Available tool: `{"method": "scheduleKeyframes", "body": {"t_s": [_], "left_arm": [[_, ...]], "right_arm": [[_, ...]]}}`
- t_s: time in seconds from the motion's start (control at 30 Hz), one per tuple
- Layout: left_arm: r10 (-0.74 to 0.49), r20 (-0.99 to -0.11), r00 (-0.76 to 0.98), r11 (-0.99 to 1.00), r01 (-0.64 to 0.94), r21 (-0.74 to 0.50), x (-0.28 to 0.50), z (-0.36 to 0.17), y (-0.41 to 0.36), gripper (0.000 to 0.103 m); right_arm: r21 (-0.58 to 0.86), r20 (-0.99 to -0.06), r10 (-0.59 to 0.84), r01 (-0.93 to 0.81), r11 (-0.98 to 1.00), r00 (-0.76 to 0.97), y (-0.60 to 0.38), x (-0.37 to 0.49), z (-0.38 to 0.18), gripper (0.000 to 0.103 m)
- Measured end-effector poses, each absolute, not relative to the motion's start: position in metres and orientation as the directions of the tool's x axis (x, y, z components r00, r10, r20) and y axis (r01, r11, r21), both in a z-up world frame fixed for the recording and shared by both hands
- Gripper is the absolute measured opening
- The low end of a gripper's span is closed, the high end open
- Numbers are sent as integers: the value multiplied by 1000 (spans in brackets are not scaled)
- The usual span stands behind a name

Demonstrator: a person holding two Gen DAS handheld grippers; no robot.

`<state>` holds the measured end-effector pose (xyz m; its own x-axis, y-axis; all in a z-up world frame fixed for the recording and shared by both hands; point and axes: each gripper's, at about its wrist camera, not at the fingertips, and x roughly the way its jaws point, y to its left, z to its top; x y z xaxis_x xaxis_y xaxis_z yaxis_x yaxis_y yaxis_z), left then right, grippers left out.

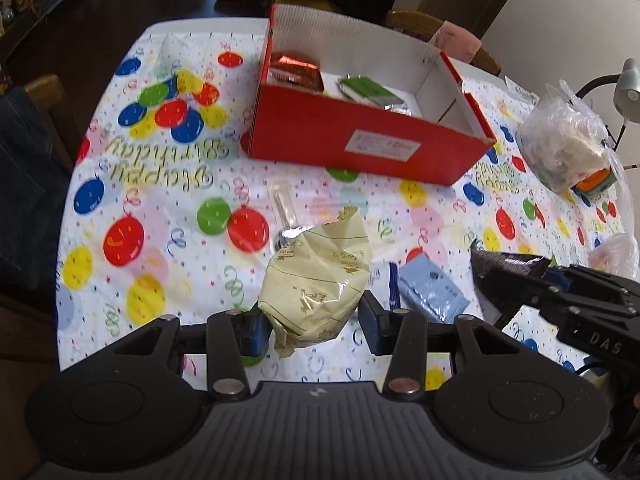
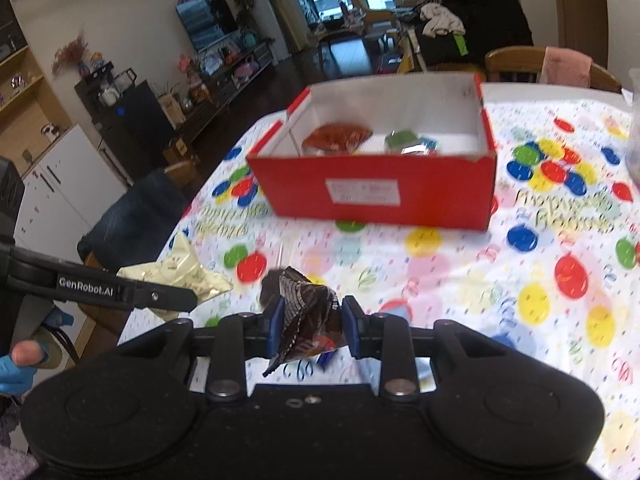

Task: Organize snacks
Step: 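Carry the cake and chocolate packet over the red box and lower them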

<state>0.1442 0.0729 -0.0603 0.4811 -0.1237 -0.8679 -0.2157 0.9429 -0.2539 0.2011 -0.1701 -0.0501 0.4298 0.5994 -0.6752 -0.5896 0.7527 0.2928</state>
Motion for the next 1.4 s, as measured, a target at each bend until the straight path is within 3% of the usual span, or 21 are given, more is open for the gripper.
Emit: {"method": "scheduleKeyframes", "body": {"t_s": [0.83, 1.4], "left_arm": [[-27, -821, 571, 977, -158, -141, 237, -6, 73, 44], [17, -868, 496, 981, -177, -82, 330, -20, 74, 44]], "right_arm": [[217, -594, 600, -612, 761, 536, -157, 300, 7, 29], [172, -658, 521, -565, 807, 544, -137, 394, -13, 29]]}}
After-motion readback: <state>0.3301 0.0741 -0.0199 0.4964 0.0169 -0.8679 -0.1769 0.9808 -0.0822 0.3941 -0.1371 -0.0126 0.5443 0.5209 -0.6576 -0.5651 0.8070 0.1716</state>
